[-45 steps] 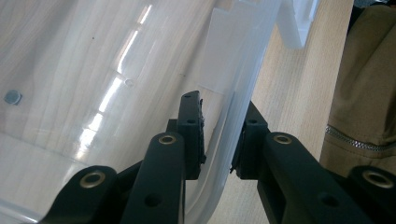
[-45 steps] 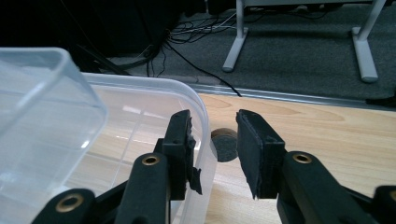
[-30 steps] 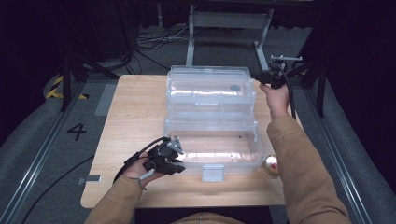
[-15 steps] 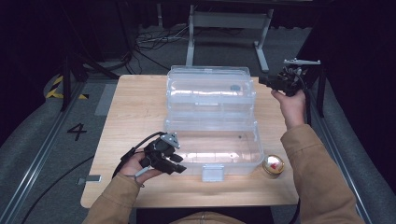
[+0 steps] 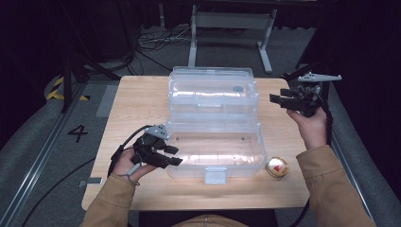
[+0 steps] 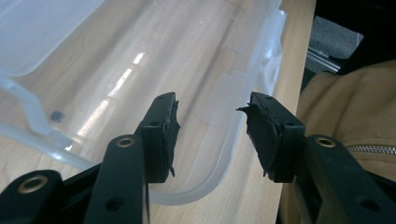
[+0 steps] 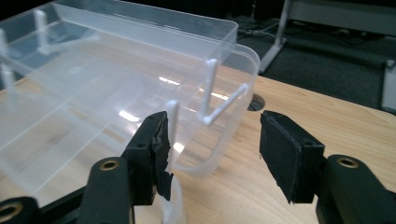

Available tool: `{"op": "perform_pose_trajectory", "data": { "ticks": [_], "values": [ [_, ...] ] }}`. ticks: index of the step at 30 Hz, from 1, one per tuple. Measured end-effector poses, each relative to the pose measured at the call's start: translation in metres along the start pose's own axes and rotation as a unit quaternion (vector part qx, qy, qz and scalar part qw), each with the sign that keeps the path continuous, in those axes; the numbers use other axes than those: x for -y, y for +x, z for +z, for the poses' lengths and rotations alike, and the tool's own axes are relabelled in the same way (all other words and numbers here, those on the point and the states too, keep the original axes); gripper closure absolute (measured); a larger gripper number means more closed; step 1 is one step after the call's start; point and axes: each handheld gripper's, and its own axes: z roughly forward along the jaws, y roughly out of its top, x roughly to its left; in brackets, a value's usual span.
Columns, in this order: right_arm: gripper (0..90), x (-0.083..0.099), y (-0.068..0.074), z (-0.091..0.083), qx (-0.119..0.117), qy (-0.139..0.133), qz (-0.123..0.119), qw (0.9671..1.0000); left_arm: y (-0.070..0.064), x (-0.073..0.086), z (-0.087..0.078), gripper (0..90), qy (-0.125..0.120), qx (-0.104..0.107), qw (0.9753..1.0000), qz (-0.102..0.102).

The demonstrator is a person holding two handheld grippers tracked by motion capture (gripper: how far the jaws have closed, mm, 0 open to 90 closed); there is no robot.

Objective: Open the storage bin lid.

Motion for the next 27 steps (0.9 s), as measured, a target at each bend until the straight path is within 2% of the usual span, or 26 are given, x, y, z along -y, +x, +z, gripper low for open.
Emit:
{"op": "perform_pose_trajectory", "data": {
  "ticks": [5,7,10,13,16,23,27],
  "values": [
    [42.1,0.010,0.008,-0.011,-0.002,0.005,-0.013,0.9999,0.004,0.002,-0.007,52.7,-0.010,-0.009,0.9999,-0.009],
    [40.9,0.019,0.011,-0.016,-0.013,0.010,-0.015,0.9998,0.005,0.003,-0.010,52.7,-0.016,-0.014,0.9997,-0.014],
    [39.1,0.028,0.013,-0.021,-0.016,0.012,-0.016,0.9997,0.007,0.005,-0.016,52.5,-0.021,-0.020,0.9994,-0.020],
    [38.2,0.034,0.013,-0.027,-0.024,0.008,-0.017,0.9995,0.011,0.006,-0.021,52.5,-0.026,-0.028,0.9988,-0.030],
    [37.3,0.036,0.012,-0.033,-0.022,0.005,-0.021,0.9995,0.016,0.006,-0.025,52.8,-0.026,-0.045,0.9974,-0.049],
    [36.6,0.043,0.009,-0.040,-0.026,0.013,-0.022,0.9993,0.020,0.006,-0.032,52.6,-0.036,-0.052,0.9962,-0.060],
    [36.2,0.049,0.006,-0.044,-0.023,0.024,-0.024,0.9992,0.023,0.005,-0.035,52.7,-0.036,-0.065,0.9950,-0.068]
  ]
}}
